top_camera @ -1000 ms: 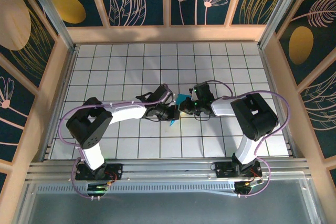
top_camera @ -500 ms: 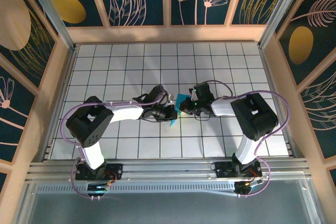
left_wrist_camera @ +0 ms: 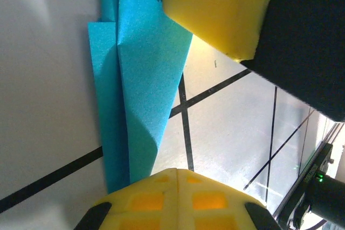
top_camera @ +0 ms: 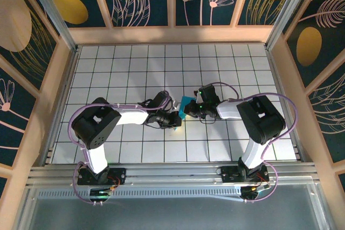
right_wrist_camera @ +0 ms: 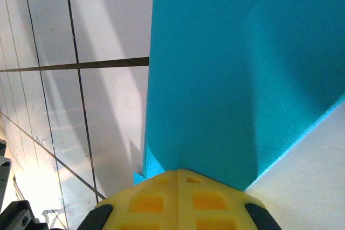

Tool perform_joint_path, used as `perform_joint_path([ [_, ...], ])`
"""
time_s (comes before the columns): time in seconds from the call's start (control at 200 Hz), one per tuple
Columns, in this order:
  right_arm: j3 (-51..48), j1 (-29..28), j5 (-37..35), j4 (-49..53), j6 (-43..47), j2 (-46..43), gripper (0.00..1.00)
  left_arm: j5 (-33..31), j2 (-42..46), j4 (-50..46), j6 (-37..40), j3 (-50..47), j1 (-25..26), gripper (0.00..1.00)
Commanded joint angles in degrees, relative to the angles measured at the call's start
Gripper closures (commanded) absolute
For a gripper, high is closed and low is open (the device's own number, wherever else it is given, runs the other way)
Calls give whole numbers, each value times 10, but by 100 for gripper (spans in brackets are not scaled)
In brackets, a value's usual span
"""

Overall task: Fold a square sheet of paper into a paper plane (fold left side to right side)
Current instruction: Fold the wing for the fifth time at the center of the table.

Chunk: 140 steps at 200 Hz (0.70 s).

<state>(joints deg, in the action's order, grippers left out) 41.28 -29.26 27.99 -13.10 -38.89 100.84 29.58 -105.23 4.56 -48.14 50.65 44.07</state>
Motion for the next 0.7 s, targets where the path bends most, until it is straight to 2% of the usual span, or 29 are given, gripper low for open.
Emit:
perform_joint_path([
  [0.0,-13,-5,-46,82,16,39,100,9,-9,11,-7,-12,-3,97],
  [0.696,-8,-5,-58,99,24,45,100,-6,-3,6,0,-33,-3,97],
])
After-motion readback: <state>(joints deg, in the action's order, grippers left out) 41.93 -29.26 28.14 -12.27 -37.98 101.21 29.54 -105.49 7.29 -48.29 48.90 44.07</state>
